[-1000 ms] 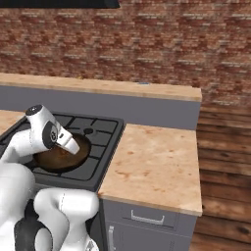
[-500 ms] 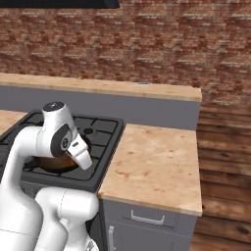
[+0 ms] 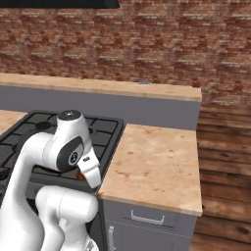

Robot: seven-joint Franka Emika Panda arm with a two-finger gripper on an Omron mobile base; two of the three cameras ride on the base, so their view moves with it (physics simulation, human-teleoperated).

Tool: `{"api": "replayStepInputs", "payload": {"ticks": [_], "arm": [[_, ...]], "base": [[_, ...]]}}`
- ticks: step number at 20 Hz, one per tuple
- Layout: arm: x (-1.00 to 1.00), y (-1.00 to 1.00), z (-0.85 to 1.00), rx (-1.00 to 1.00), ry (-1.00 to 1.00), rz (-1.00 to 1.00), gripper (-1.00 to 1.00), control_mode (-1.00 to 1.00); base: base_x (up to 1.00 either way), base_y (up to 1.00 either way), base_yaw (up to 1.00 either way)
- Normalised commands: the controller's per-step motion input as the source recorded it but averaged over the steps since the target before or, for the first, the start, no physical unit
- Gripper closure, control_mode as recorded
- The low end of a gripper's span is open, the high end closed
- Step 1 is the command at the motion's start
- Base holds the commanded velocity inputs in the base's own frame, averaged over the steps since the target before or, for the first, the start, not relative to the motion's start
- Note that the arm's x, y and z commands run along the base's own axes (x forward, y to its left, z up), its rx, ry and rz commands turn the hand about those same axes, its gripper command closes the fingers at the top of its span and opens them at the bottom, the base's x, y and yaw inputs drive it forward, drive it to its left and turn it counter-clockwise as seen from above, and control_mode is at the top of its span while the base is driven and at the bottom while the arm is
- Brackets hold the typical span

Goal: Take the chicken drumsticks from the pan and place one on each plate on the dining counter.

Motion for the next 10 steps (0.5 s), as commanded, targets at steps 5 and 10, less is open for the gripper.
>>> {"api": "replayStepInputs", "payload": {"ticks": [5, 10], "arm": [[-0.24, -0.2, 0.0, 0.0, 0.0, -0.09, 1.0, 1.0], [0.0, 0.0, 0.0, 0.0, 0.0, 0.0, 1.0, 1.0]], "base": [[-0.1, -0.08, -0.03], [-0.64, -0.71, -0.14]]}}
